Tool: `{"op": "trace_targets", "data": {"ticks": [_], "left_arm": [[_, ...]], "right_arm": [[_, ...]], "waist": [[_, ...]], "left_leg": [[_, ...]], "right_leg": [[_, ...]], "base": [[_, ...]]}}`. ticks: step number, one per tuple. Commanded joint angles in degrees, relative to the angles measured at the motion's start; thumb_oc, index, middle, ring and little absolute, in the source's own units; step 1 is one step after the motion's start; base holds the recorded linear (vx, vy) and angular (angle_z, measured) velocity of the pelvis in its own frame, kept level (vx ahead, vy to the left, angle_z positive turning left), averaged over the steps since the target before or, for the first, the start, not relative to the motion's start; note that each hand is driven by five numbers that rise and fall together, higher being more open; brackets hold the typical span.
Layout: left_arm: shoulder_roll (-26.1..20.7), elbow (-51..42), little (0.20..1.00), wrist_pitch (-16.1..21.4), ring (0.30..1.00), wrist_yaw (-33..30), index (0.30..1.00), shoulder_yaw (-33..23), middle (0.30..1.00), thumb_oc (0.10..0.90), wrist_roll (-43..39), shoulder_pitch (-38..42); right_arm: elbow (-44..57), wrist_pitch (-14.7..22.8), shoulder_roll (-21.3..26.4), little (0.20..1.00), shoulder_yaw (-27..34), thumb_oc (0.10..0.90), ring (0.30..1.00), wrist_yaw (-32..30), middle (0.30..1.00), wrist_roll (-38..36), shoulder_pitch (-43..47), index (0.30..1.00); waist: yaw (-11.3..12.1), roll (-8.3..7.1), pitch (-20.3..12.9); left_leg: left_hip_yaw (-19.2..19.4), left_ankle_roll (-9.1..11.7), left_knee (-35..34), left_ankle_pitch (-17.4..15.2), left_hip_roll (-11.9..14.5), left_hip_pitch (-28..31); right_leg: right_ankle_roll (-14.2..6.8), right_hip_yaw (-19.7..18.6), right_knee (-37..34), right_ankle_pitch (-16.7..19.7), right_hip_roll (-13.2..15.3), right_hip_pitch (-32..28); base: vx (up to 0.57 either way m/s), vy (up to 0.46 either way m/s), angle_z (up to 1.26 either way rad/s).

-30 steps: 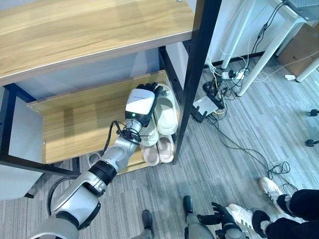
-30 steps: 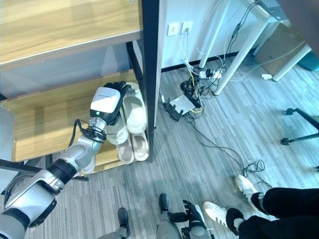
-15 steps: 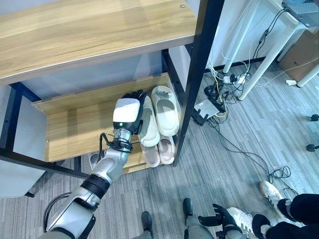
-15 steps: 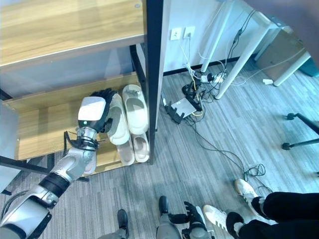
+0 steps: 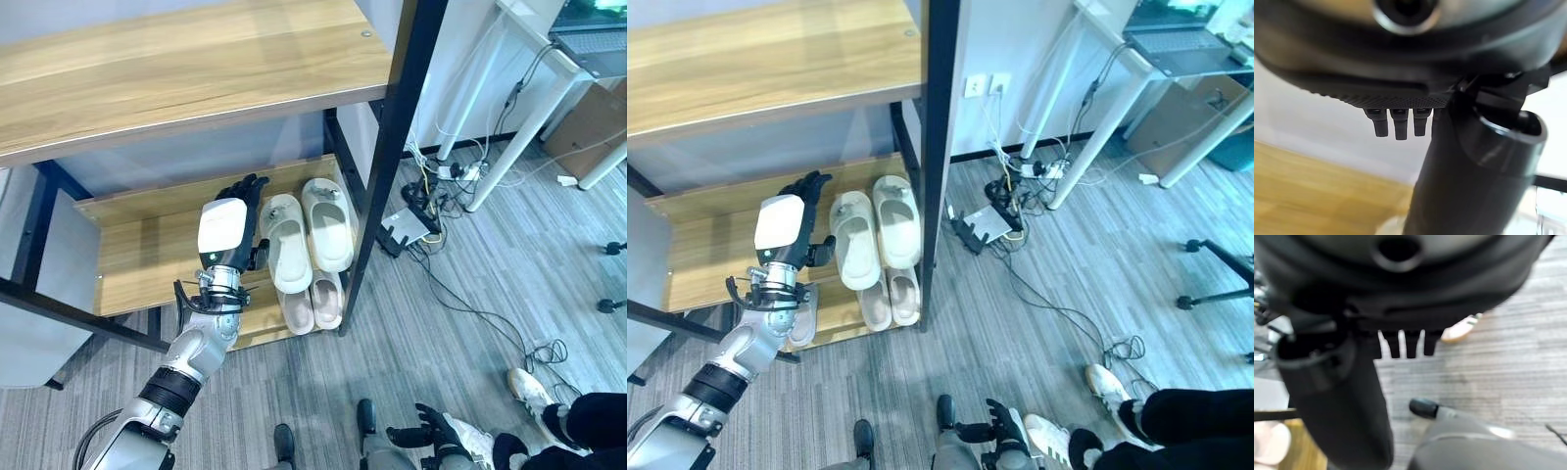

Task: Arrange the slippers neatly on the shoe rack.

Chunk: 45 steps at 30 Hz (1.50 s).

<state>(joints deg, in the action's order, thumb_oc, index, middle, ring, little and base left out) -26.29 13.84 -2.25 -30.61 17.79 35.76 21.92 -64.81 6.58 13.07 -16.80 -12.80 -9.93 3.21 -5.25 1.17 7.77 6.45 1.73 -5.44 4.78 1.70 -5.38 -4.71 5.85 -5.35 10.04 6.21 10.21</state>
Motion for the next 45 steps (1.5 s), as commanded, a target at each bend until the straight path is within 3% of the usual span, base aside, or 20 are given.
{"op": "trace_targets", "data": {"ticks": [1, 10, 17, 31, 45], "left_arm": [[-2.2, -6.5, 0.9, 6.4, 0.9, -4.3, 0.9, -4.6, 0.9, 0.8, -2.7, 3.0], [-0.5, -7.6, 0.9, 9.7, 0.9, 0.6, 0.9, -6.5, 0.9, 0.8, -11.4, -4.7], [2.4, -7.7, 0.9, 11.4, 0.9, 4.1, 0.9, -3.1, 0.9, 0.8, -15.2, -6.7], [8.4, 2.5, 0.9, 8.3, 0.9, 7.2, 0.9, 2.3, 0.9, 0.8, -24.3, -3.4], [10.1, 7.9, 0.9, 7.5, 0.9, 6.7, 0.9, 4.5, 0.9, 0.8, -24.9, -0.8]], "right_arm": [[-0.3, 0.5, -0.4, 0.9, 0.8, 0.8, 0.9, -0.9, 0.9, 1.0, -1.7, 0.9], [-0.3, -0.4, -0.5, 0.9, 2.3, 0.8, 0.9, -0.2, 0.9, 0.4, -1.9, 0.9], [-0.7, -0.8, -0.5, 0.9, 2.1, 0.8, 0.9, -0.4, 0.9, 0.5, -2.1, 0.9], [1.4, -1.5, -0.3, 0.9, 1.5, 0.8, 0.9, -1.2, 0.9, -1.0, -1.1, 0.9], [0.9, -1.7, -0.7, 0.9, 0.5, 0.8, 0.9, -1.6, 0.9, -1.5, 0.2, 0.9]], "waist": [[1.6, 1.04, -2.8], [2.5, 1.09, -4.0], [2.6, 1.14, -4.3], [1.7, 1.03, -3.7], [1.4, 0.41, -3.4]], "left_leg": [[1.4, 0.5, 0.4, -6.4, -2.4, 0.9], [0.8, 0.6, 0.4, -6.3, -2.4, 2.3], [0.3, 0.5, 0.4, -6.2, -2.6, 2.5], [0.2, 0.2, 0.4, -6.0, -2.6, 2.0], [0.3, 0.2, 0.4, -6.2, -2.4, 1.4]], "right_leg": [[-3.2, 0.5, 0.4, -9.7, -1.4, -4.8], [-3.0, 1.3, 0.4, -9.9, -1.3, -6.5], [-3.0, 1.9, 0.4, -10.0, -1.0, -7.0], [-3.1, 1.6, 0.4, -9.6, -1.1, -6.2], [-3.2, 1.3, 0.4, -9.6, -1.2, -5.4]], "base": [[0.02, -0.017, 0.04], [0.03, -0.013, 0.03], [0.01, 0.0, 0.08], [0.0, 0.0, 0.01], [0.0, 0.0, 0.0]]}}
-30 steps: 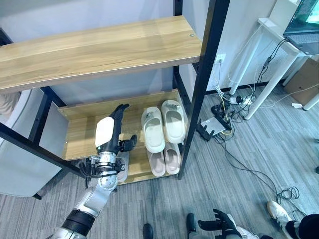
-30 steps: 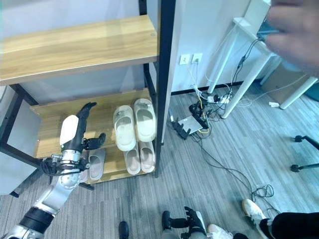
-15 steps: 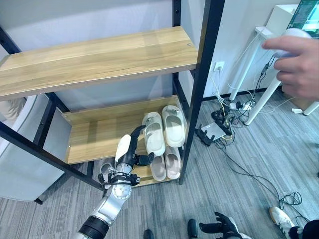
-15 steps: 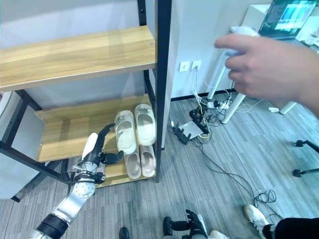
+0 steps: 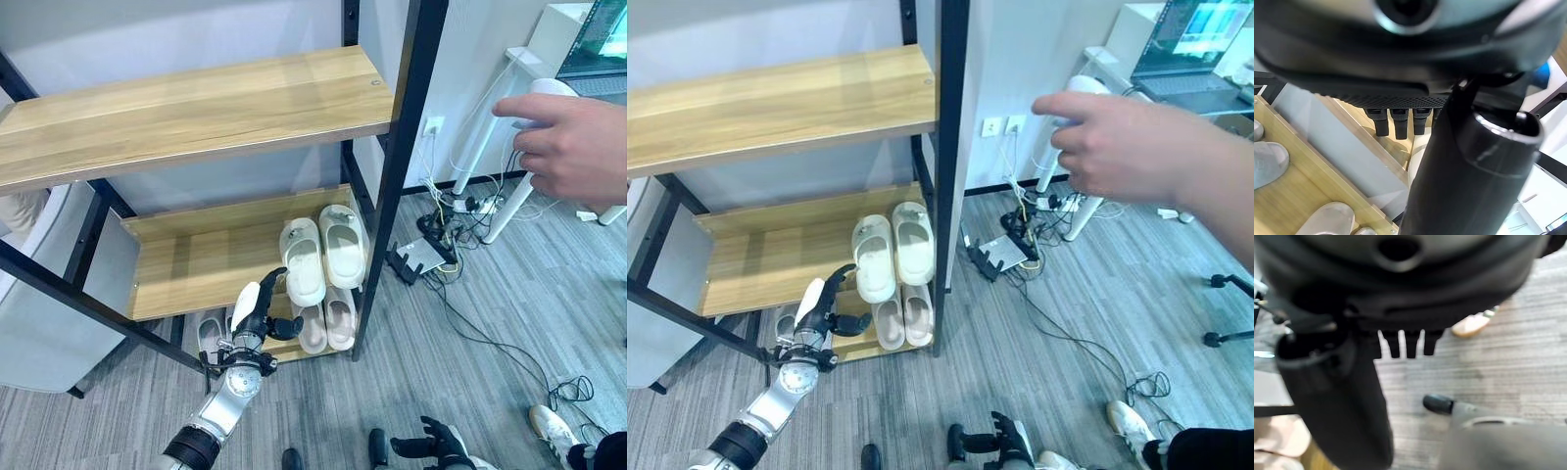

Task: Arrange the slippers neatly on the shoe rack.

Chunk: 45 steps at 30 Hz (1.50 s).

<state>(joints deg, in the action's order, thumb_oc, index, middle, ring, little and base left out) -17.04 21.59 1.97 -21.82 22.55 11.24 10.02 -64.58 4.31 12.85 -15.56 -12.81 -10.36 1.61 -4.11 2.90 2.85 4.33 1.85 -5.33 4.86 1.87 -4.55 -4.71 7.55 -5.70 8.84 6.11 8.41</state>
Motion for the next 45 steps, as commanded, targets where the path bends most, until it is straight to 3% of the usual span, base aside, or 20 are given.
{"op": "trace_targets", "data": {"ticks": [1, 9, 15, 24, 45], "left_arm": [[1.1, 0.3, 0.9, 3.2, 0.9, -2.2, 0.9, -0.1, 0.9, 0.8, -0.5, 11.4], [2.8, 1.7, 0.9, 3.3, 0.9, -2.0, 0.9, 2.3, 0.9, 0.8, -1.9, 14.9], [4.6, 7.9, 0.9, 2.3, 0.9, -2.9, 0.9, 3.6, 0.9, 0.8, -1.8, 17.3], [4.2, 12.6, 0.9, 1.6, 0.9, -4.3, 0.9, 4.1, 0.9, 0.8, 0.1, 20.9], [2.5, 4.7, 0.9, 2.2, 0.9, -4.2, 0.9, 2.7, 0.9, 0.8, 4.3, 15.3]], "right_arm": [[0.7, 0.6, -0.5, 0.9, -0.9, 0.8, 0.9, -1.6, 0.9, -1.0, 1.9, 0.9], [0.3, 0.6, -0.7, 0.9, -1.8, 0.8, 0.9, -1.8, 0.9, -0.9, 2.2, 0.9], [0.0, 0.6, -1.1, 0.9, -2.6, 0.8, 0.9, -2.1, 0.9, -0.8, 2.8, 0.9], [-1.0, 0.6, -1.0, 0.9, -3.0, 0.8, 0.9, -2.0, 0.9, -0.7, 2.8, 0.9], [0.3, 1.3, -1.7, 0.9, -3.2, 0.8, 0.9, -1.4, 0.9, -1.2, 3.5, 0.9]], "waist": [[0.2, -1.37, 1.6], [-0.3, -1.45, 1.8], [-0.9, -1.53, 1.7], [-1.3, -1.7, 1.6], [0.4, -2.7, 1.1]], "left_leg": [[2.4, 0.1, 0.3, -6.3, -2.6, 0.6], [2.6, 0.0, 0.3, -6.5, -2.6, 0.5], [2.9, 0.0, 0.3, -6.7, -2.6, 0.7], [3.3, 0.0, 0.3, -6.9, -2.5, 0.7], [2.7, 0.1, 0.3, -7.0, -2.3, 2.1]], "right_leg": [[-3.2, -0.4, 0.7, -8.4, -1.1, -3.5], [-3.2, -0.5, 0.7, -8.3, -1.0, -3.4], [-3.3, -0.8, 0.7, -8.2, -0.9, -3.2], [-3.3, -1.0, 0.7, -8.1, -1.0, -3.0], [-3.1, -0.4, 0.7, -8.7, -1.4, -4.8]], "base": [[0.0, 0.0, 0.0], [0.0, 0.0, 0.0], [0.0, 0.0, 0.0], [0.0, 0.001, 0.0], [0.0, 0.0, 0.0]]}}
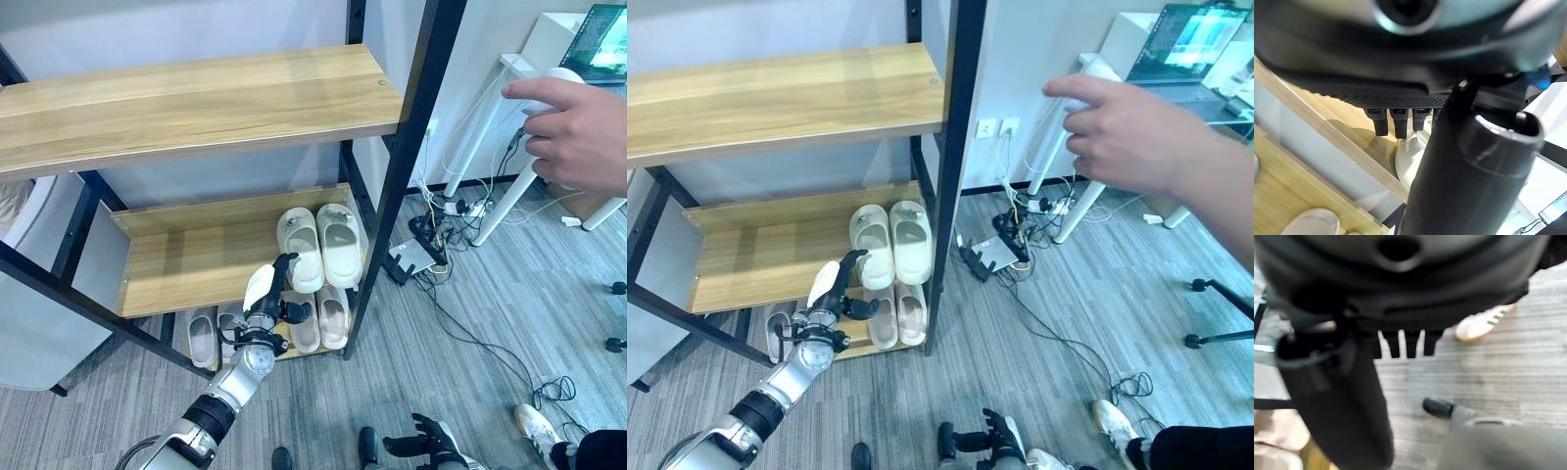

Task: Arrange the slippers neatly on the shoe rack.

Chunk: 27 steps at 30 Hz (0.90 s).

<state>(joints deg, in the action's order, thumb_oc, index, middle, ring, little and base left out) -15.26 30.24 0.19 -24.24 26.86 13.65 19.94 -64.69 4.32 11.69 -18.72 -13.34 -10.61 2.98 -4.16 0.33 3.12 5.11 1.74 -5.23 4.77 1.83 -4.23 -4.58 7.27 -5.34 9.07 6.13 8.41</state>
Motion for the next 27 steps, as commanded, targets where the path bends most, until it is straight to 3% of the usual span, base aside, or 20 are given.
{"op": "trace_targets", "data": {"ticks": [1, 20, 27], "left_arm": [[0.7, -4.0, 0.9, 3.9, 0.9, -1.8, 0.9, -1.6, 0.9, 0.8, 1.9, 5.3], [-2.6, -12.4, 0.9, 6.2, 0.9, -2.0, 0.9, -4.2, 0.9, 0.8, 1.7, 1.3], [-7.3, -25.7, 0.9, 8.5, 0.9, -0.1, 0.9, -10.0, 0.9, 0.8, 1.7, -8.2]], "right_arm": [[0.4, 1.3, -0.5, 0.9, 0.0, 0.8, 0.9, -0.9, 0.9, -1.0, 2.2, 0.9], [-1.2, 1.3, -1.2, 0.9, 1.3, 0.8, 0.9, -0.9, 0.9, -1.1, 0.7, 0.9], [-1.4, 0.9, -2.2, 0.9, 2.7, 0.8, 0.9, -0.4, 0.9, -0.1, -0.7, 0.9]], "waist": [[0.4, -0.14, 0.8], [1.6, -0.45, -1.4], [3.7, -0.66, -2.4]], "left_leg": [[1.9, 0.2, 0.2, -6.9, -2.3, 1.8], [0.9, 0.4, 0.2, -6.7, -2.3, 3.5], [0.1, 0.3, 0.2, -6.7, -2.5, 4.9]], "right_leg": [[-3.2, -0.1, 0.3, -8.9, -1.4, -4.8], [-3.2, 0.8, 0.3, -8.6, -1.3, -7.0], [-3.0, 1.9, 0.4, -8.7, -1.5, -9.0]], "base": [[-0.01, -0.031, 0.0], [0.0, -0.003, 0.01], [-0.02, 0.001, 0.01]]}}
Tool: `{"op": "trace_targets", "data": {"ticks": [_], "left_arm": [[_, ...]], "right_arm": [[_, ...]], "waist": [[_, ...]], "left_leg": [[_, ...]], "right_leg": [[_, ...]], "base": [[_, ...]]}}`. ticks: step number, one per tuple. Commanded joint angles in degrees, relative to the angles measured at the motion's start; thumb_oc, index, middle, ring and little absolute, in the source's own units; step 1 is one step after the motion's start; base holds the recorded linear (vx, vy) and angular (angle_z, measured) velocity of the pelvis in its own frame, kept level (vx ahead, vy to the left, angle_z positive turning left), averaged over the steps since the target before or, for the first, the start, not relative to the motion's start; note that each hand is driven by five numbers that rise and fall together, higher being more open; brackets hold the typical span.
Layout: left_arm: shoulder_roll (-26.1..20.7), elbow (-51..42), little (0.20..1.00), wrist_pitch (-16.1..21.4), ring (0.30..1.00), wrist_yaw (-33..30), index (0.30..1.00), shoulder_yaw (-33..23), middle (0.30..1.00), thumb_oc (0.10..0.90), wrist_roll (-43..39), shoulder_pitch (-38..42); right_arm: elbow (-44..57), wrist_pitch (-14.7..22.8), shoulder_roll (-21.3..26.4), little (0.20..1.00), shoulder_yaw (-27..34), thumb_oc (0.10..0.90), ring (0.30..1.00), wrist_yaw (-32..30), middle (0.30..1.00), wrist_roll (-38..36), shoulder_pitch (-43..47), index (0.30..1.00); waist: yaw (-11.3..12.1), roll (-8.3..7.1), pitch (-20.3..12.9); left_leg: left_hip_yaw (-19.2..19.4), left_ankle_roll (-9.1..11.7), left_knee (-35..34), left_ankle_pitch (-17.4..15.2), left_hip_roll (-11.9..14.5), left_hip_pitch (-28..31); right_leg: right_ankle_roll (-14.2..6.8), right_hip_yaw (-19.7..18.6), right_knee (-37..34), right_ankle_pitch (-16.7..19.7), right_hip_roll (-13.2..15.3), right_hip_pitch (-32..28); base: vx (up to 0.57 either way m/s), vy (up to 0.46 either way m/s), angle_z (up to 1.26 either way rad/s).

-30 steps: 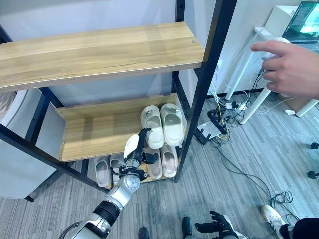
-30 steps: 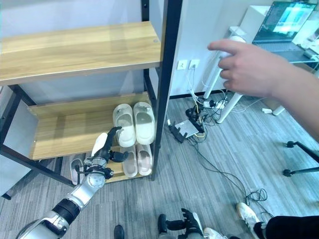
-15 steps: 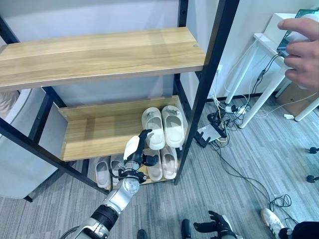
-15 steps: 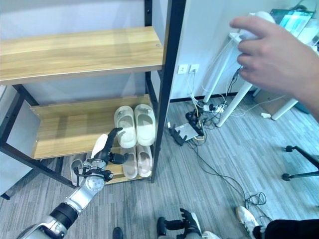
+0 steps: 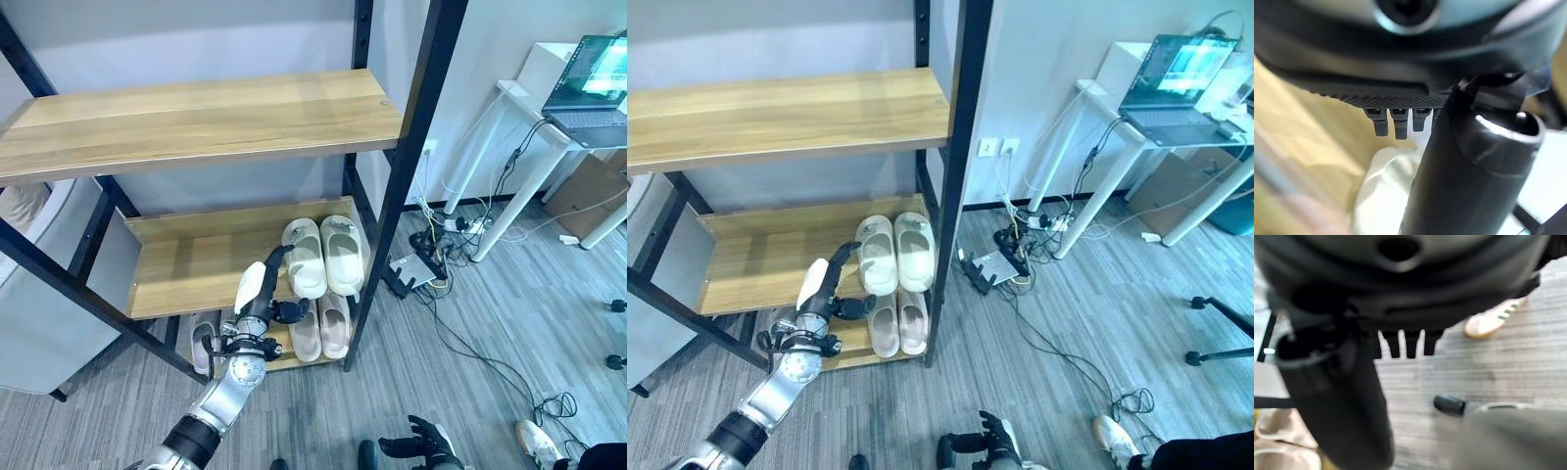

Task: Arrange the slippers neatly on the shoe rack.

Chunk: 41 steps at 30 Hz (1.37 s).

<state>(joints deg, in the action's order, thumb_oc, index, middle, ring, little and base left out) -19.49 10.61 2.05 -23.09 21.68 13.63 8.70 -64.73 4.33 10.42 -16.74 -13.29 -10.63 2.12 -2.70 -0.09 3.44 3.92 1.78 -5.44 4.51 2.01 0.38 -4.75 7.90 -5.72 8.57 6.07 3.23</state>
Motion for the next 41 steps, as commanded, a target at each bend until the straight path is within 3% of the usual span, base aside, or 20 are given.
{"op": "trace_targets", "data": {"ticks": [1, 11, 14, 21, 24, 29, 31, 33, 37, 39, 41], "left_arm": [[-3.6, -7.5, 0.9, 6.7, 0.9, -0.8, 0.9, -5.7, 0.9, 0.8, 1.4, 1.8], [-4.9, -8.9, 0.9, 6.8, 0.9, 4.3, 0.9, -8.2, 0.9, 0.8, -2.2, -7.2], [-4.0, -8.6, 0.9, 7.0, 0.9, 10.4, 0.9, -8.4, 0.9, 0.8, -11.4, -11.7], [-5.6, -3.7, 0.9, 6.2, 0.9, 18.5, 0.9, -5.0, 0.9, 0.8, -13.1, -16.9], [-4.0, 6.7, 0.9, 5.1, 0.9, 19.3, 0.9, -2.6, 0.9, 0.8, -11.8, -16.7], [-1.4, 15.5, 0.9, 3.7, 0.9, 17.5, 0.9, -3.1, 0.9, 0.8, -11.1, -16.5], [0.1, 25.0, 0.9, 2.0, 0.9, 14.6, 0.9, -2.8, 0.9, 0.8, -6.6, -14.3], [0.2, 25.2, 0.9, 2.2, 0.9, 14.5, 0.9, -2.7, 0.9, 0.8, -6.6, -14.1], [5.8, 44.8, 0.9, 2.1, 0.9, 13.8, 0.9, -6.4, 0.9, 0.8, -13.7, -10.2], [7.2, 54.0, 0.9, 1.4, 0.9, 12.9, 0.9, -6.6, 0.9, 0.8, -11.9, -8.8], [7.5, 57.3, 0.9, 1.2, 0.9, 13.1, 0.9, -6.7, 0.9, 0.8, -10.3, -8.4]], "right_arm": [[-1.4, 0.9, -1.1, 0.9, 0.8, 0.8, 0.9, -0.4, 0.9, 0.1, -0.1, 0.9], [-0.6, 0.6, -1.1, 0.9, 0.9, 0.8, 0.9, 0.2, 0.9, 0.8, 0.3, 0.9], [0.6, 0.3, -0.9, 0.9, 0.8, 0.8, 0.9, 0.5, 0.9, 1.4, -0.2, 0.9], [-0.4, -0.2, -1.6, 0.9, 0.2, 0.8, 0.9, 2.3, 0.9, 2.3, -1.8, 0.9], [-1.4, -0.5, -1.7, 0.9, -0.7, 0.8, 0.9, 3.3, 0.9, 2.5, -1.6, 0.9], [-0.6, -0.6, -1.2, 0.9, -1.2, 0.8, 0.9, 3.8, 0.9, 2.4, -2.1, 0.9], [-1.0, -0.9, -0.8, 0.9, -0.5, 0.8, 0.9, 4.3, 0.9, 0.9, -2.6, 0.9], [-1.0, -0.9, -0.7, 0.9, -0.5, 0.8, 0.9, 4.3, 0.9, 0.9, -2.5, 0.9], [-3.4, -0.7, -1.4, 0.9, -0.5, 0.8, 0.9, 6.3, 0.9, -1.3, -2.8, 0.9], [-4.6, -0.2, -2.0, 0.9, -0.9, 0.8, 0.9, 7.1, 0.9, -2.4, -2.6, 0.9], [-4.9, -0.1, -2.2, 0.9, -1.2, 0.8, 0.9, 7.7, 0.9, -2.6, -2.5, 0.9]], "waist": [[2.5, -0.31, -2.8], [4.7, -0.84, -4.0], [4.9, -0.61, -4.2], [5.2, -0.4, -4.7], [5.1, -0.35, -4.7], [4.9, -0.26, -4.6], [4.7, -0.6, -4.6], [4.6, -0.56, -4.5], [4.6, -1.4, -4.5], [5.0, -1.88, -4.5], [5.1, -1.97, -4.4]], "left_leg": [[1.0, 0.3, 0.4, -6.4, -2.7, 0.5], [-0.6, 0.3, 0.4, -5.8, -2.7, 1.1], [-0.7, 0.2, 0.4, -5.5, -2.8, 1.3], [-0.8, 0.1, 0.4, -5.6, -2.5, 2.0], [-0.8, 0.0, 0.4, -5.5, -2.5, 2.3], [-1.1, -0.1, 0.4, -5.4, -2.4, 2.7], [-1.4, 0.0, 0.4, -5.2, -2.3, 2.9], [-1.5, 0.0, 0.4, -5.2, -2.4, 2.9], [-2.6, 0.2, 0.4, -4.9, -2.2, 3.1], [-3.3, 0.3, 0.4, -4.9, -2.2, 3.2], [-3.4, 0.4, 0.4, -4.9, -2.2, 3.2]], "right_leg": [[-2.8, 1.5, 0.8, -8.3, -1.4, -4.1], [-2.7, 3.6, 0.8, -8.3, -1.5, -5.3], [-2.7, 3.9, 0.9, -8.2, -1.5, -5.6], [-2.6, 3.9, 0.8, -8.2, -1.5, -6.2], [-2.5, 3.7, 1.0, -8.2, -1.6, -6.5], [-2.3, 3.7, 1.2, -8.2, -1.7, -6.6], [-2.0, 3.9, 1.3, -8.5, -1.9, -7.0], [-2.0, 3.9, 1.3, -8.6, -1.9, -7.0], [-1.4, 4.8, 1.6, -9.2, -2.1, -7.7], [-1.2, 5.4, 1.5, -9.3, -2.2, -7.9], [-1.2, 5.5, 1.4, -9.3, -2.2, -7.9]], "base": [[-0.05, -0.001, 0.04], [-0.06, -0.002, 0.16], [-0.06, 0.004, 0.01], [-0.06, 0.0, 0.0], [-0.06, 0.001, 0.0], [-0.03, 0.003, -0.01], [-0.03, -0.002, 0.01], [-0.01, 0.0, 0.02], [-0.02, -0.022, 0.06], [-0.02, -0.016, 0.18], [-0.01, -0.008, 0.15]]}}
